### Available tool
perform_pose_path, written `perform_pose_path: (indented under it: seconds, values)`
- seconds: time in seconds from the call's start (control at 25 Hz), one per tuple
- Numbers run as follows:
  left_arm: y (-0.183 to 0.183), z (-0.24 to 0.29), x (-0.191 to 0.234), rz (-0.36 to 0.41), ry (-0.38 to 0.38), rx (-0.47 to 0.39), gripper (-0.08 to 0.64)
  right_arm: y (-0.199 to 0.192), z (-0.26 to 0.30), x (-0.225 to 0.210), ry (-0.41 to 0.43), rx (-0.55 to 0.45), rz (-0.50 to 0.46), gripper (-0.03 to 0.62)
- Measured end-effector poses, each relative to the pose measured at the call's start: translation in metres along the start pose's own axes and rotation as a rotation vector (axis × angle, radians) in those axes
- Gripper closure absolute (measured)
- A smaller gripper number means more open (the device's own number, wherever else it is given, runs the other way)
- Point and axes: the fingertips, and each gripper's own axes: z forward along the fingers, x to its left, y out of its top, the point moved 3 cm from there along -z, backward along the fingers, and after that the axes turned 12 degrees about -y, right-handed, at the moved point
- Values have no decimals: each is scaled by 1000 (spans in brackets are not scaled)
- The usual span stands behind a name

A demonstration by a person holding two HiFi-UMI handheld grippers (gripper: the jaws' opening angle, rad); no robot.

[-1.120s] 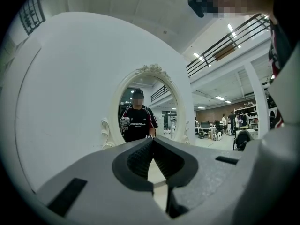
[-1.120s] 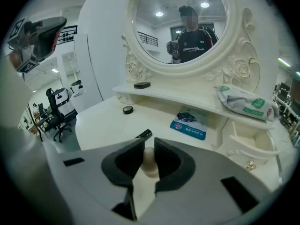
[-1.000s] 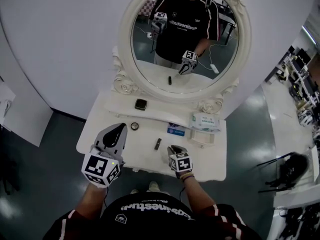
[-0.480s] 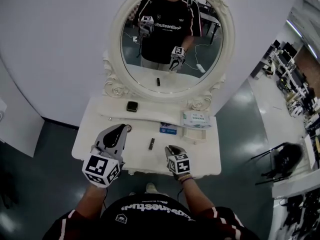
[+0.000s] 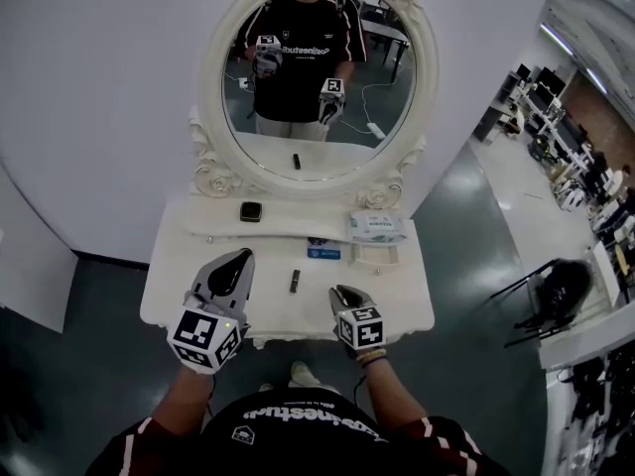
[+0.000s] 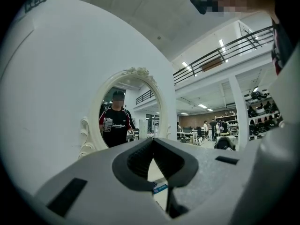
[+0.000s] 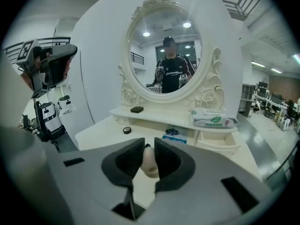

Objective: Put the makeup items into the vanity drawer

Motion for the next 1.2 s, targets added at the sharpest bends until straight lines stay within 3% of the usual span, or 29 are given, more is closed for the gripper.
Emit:
perform_pose_path:
  seconds: [0.64, 1.2]
  values:
    - [-6, 2, -33, -31, -132, -19, 554, 18, -70, -22, -122, -115, 99, 528]
    - [-8, 57, -46, -25, -182, -6, 554, 30, -70, -86, -164, -161, 162, 528]
